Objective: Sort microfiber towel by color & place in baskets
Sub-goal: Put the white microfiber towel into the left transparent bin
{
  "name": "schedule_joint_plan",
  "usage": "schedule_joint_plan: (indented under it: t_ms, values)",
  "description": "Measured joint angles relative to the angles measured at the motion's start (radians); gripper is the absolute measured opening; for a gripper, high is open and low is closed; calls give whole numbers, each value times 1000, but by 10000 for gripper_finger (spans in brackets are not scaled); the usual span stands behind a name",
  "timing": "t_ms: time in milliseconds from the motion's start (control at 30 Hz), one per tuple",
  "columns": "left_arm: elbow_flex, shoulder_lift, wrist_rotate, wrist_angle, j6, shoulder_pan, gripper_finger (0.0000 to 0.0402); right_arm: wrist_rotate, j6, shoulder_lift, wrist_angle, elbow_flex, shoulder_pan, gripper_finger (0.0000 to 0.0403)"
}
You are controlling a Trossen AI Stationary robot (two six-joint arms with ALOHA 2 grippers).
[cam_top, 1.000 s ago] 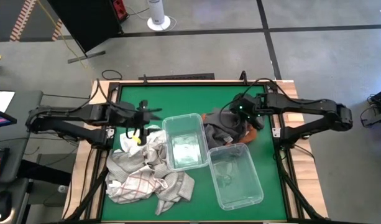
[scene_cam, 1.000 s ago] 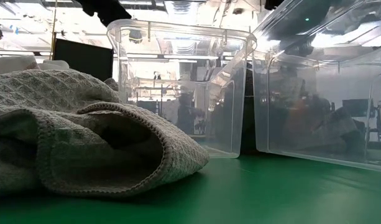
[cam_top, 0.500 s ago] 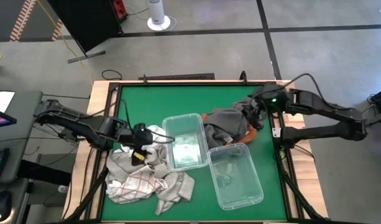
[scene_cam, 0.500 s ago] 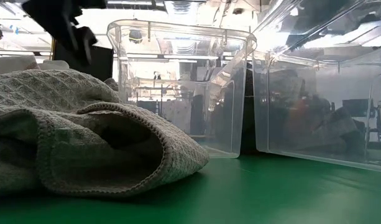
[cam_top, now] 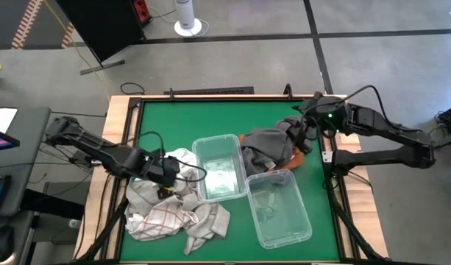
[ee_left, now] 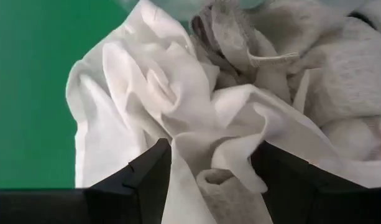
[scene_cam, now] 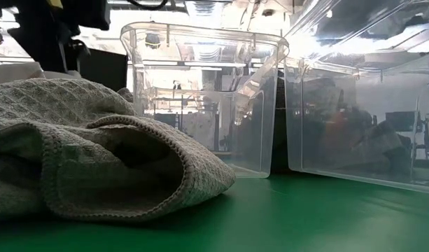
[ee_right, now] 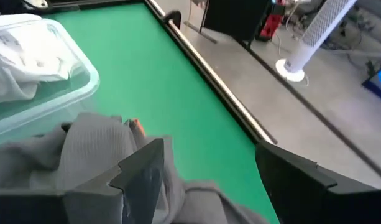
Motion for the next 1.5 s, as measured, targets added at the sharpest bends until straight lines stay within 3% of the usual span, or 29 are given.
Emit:
schedule_joint_plan:
  t_ms: [133,300,367,567,767,900,1100,1300,1500]
  values:
    - [-1,27,-13,13,23,-4,169,0,-28,11,22,0,-1,283]
    - [-8,38,5,58,53,-5,33,-1,-46,10,39,0,-1,283]
    - [-8,19,5,116,74,-5,12,-1,-46,10,38,0,-1,283]
    - [61,-114,-30,129,106,-5,3,-1,-47,8,33,0,-2,283]
    - [185,-277,-249,127,224,16,2,-2,-45,9,31,0,-1,283]
    - [249,-362,-389,298,473,43,1,-2,-12,9,34,0,0,283]
    - [276,-405,-352,673,821,91,1,-3,25,9,32,0,0,283]
    - [296,-350,-234,940,1000,144,1,-3,34,9,37,0,0,283]
    - [325,-248,-83,1240,1085,227,1,-3,36,22,53,0,-1,283]
